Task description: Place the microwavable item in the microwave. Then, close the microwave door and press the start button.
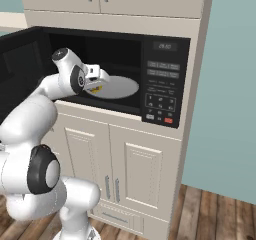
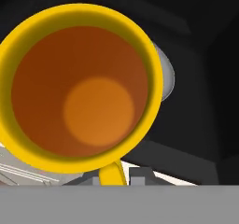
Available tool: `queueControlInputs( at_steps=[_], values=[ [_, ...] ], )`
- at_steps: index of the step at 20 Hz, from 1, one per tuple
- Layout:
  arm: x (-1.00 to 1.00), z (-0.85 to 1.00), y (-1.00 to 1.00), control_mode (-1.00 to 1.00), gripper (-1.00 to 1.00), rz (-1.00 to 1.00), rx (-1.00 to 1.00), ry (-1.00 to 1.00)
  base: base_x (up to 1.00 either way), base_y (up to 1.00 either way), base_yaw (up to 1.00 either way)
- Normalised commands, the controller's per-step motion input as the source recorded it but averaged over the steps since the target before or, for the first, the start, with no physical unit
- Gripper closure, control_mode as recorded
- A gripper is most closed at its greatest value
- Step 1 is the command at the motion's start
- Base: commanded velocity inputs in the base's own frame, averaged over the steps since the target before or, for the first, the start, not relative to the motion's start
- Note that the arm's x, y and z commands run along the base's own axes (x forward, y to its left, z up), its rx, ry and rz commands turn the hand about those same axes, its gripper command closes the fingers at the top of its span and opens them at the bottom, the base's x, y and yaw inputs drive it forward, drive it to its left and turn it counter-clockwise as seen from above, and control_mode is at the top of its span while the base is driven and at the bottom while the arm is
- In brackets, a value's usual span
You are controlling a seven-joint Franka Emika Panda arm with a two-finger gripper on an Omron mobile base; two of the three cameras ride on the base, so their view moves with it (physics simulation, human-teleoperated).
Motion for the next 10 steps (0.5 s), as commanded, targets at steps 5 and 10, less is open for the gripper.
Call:
queueControlInputs(
  at_steps=[5, 10],
  values=[
    [0.35, -0.16, 0.00, -1.00, 1.00, 0.00, 0.00, 0.12, 0.00, 0.00, 0.00],
    [0.35, -0.21, 0.00, -1.00, 1.00, 0.00, 0.00, 0.09, 0.00, 0.00, 0.00]
  ],
)
